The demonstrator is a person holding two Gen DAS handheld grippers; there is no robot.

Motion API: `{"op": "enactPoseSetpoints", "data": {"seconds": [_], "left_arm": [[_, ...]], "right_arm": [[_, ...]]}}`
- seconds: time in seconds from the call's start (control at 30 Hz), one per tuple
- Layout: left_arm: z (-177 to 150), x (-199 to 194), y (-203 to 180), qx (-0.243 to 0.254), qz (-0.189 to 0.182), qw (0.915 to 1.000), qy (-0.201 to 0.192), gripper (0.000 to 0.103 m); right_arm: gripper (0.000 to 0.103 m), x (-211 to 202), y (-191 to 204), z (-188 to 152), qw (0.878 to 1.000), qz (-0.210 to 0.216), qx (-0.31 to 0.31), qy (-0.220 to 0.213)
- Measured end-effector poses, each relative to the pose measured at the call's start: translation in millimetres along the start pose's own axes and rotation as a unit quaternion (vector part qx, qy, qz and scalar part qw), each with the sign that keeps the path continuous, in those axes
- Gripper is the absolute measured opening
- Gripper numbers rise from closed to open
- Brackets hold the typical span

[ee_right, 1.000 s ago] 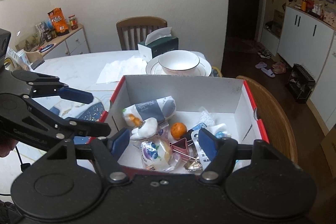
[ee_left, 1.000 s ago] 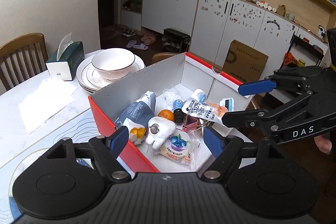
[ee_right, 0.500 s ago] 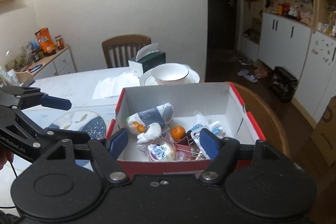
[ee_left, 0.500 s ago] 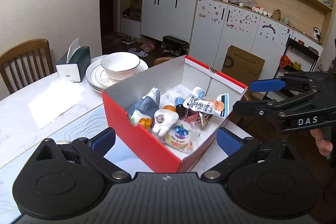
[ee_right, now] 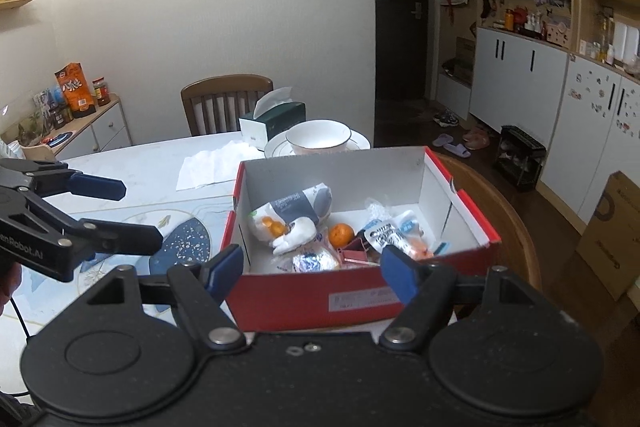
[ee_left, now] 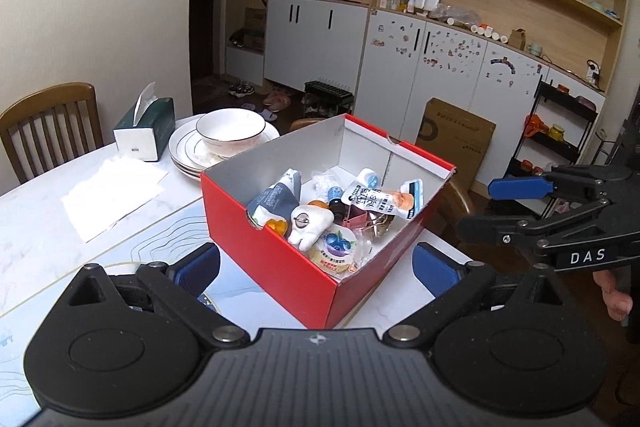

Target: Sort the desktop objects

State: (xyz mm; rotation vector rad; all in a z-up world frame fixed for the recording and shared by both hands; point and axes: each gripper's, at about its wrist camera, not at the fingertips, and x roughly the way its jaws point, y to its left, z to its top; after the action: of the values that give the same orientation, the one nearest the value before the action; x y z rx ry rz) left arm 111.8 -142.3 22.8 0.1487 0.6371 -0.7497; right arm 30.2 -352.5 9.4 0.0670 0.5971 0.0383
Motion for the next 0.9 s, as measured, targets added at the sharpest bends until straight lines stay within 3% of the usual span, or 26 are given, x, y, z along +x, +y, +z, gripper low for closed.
{"op": "enactPoseSetpoints", "data": {"seconds": [0.9], "left_arm": [[-8, -7, 0, -0.002, 0.007, 1.0000, 0.000, 0.103]], "right_arm": [[0.076, -4, 11, -7, 1.000, 0.002, 0.010, 0.002]]}}
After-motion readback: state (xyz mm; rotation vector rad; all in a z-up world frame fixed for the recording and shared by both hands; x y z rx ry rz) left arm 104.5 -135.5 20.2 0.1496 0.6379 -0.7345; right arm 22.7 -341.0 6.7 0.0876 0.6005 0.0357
